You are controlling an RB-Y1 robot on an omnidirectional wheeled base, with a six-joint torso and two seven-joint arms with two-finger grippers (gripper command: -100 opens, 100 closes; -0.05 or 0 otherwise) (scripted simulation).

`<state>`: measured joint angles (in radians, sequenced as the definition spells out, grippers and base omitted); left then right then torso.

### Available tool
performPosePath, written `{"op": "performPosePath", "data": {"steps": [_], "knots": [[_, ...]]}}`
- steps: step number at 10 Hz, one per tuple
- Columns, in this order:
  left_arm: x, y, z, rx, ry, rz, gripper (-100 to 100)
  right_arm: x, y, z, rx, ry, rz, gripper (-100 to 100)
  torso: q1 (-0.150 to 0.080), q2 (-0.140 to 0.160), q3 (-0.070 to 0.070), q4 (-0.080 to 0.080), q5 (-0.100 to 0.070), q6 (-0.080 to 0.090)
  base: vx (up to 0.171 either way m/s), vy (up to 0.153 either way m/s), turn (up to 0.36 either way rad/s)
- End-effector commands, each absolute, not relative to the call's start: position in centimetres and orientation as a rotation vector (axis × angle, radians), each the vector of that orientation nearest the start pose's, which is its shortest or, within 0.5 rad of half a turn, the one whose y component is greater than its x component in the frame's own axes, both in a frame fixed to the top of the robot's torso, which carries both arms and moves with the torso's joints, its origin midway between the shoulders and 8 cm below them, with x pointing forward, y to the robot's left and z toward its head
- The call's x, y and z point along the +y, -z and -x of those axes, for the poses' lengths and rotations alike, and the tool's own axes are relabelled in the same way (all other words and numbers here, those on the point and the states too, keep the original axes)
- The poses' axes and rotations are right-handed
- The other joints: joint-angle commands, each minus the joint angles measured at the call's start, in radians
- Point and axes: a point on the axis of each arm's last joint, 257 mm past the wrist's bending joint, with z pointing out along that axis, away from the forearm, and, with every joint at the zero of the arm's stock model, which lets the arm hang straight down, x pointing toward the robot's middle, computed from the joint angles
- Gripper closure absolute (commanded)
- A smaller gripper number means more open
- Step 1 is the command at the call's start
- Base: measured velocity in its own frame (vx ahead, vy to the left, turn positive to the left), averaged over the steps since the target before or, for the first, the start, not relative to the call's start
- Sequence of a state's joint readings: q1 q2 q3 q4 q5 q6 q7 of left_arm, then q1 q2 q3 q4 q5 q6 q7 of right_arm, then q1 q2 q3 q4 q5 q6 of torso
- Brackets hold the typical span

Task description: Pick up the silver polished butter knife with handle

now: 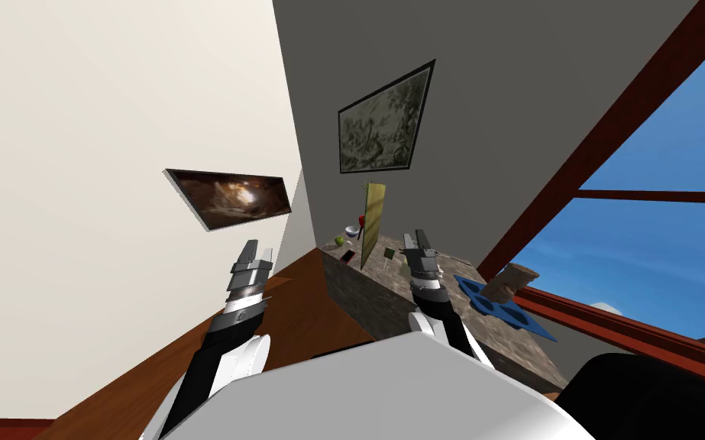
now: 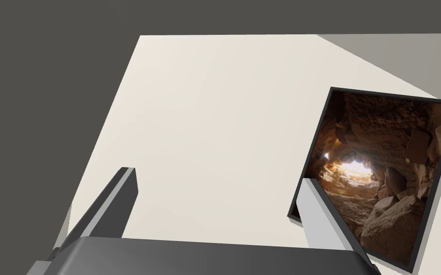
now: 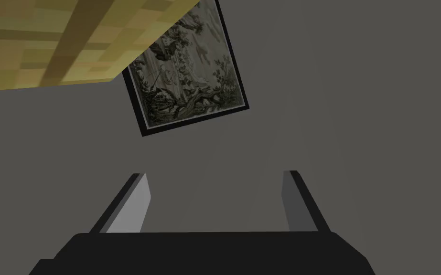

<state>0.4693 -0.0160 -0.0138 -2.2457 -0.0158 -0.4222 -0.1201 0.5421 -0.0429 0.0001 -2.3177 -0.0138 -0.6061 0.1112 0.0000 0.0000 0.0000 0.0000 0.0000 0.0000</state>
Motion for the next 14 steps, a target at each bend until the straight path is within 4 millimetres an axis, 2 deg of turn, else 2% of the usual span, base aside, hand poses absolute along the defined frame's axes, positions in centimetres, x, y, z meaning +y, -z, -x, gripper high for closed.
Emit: {"op": "performPosePath", "data": {"steps": [1, 4, 8, 9, 11, 12, 14], "knots": [[27.5, -0.4, -36.6, 0.699, 1.187, 0.68, 0, -27.5, -3.9, -32.0, 0.638, -1.21, -0.509, -100, 0.0, 0.0, 0.0, 0.0, 0.0, 0.0, -0.02, 0.04, 0.031], [27.5, -0.4, -36.6, 0.699, 1.188, 0.68, 0, -27.9, -2.1, -32.9, 0.74, -1.183, -0.519, -100, 0.006, 0.004, 0.002, 0.001, 0.001, 0.0, -0.056, 0.086, 0.025], [27.5, -0.4, -36.6, 0.698, 1.188, 0.68, 0, -29.3, 2.0, -34.6, 0.925, -1.111, -0.556, -100, 0.008, 0.005, 0.003, 0.001, 0.002, 0.0, -0.082, 0.122, 0.04], [27.5, -0.4, -36.6, 0.698, 1.188, 0.68, 0, -29.2, 2.0, -34.6, 0.935, -1.111, -0.547, -100, 0.009, 0.007, 0.004, 0.001, 0.002, 0.0, -0.064, 0.116, 0.003], [27.5, -0.4, -36.6, 0.699, 1.188, 0.68, 0, -30.3, 4.5, -35.4, 1.04, -1.061, -0.572, -100, 0.006, 0.004, 0.002, 0.001, 0.002, 0.0, -0.045, 0.104, 0.051], [27.5, -0.4, -36.6, 0.698, 1.188, 0.68, 0, -30.2, 4.6, -35.4, 1.05, -1.059, -0.567, -100, 0.007, 0.003, 0.002, 0.001, 0.002, 0.0, -0.036, 0.085, 0.012], [27.5, -0.4, -36.6, 0.699, 1.188, 0.68, 0, -31.7, 7.6, -36.1, 1.167, -0.994, -0.597, -100, 0.005, 0.003, 0.002, 0.001, 0.001, 0.0, -0.048, 0.101, 0.049]]}}
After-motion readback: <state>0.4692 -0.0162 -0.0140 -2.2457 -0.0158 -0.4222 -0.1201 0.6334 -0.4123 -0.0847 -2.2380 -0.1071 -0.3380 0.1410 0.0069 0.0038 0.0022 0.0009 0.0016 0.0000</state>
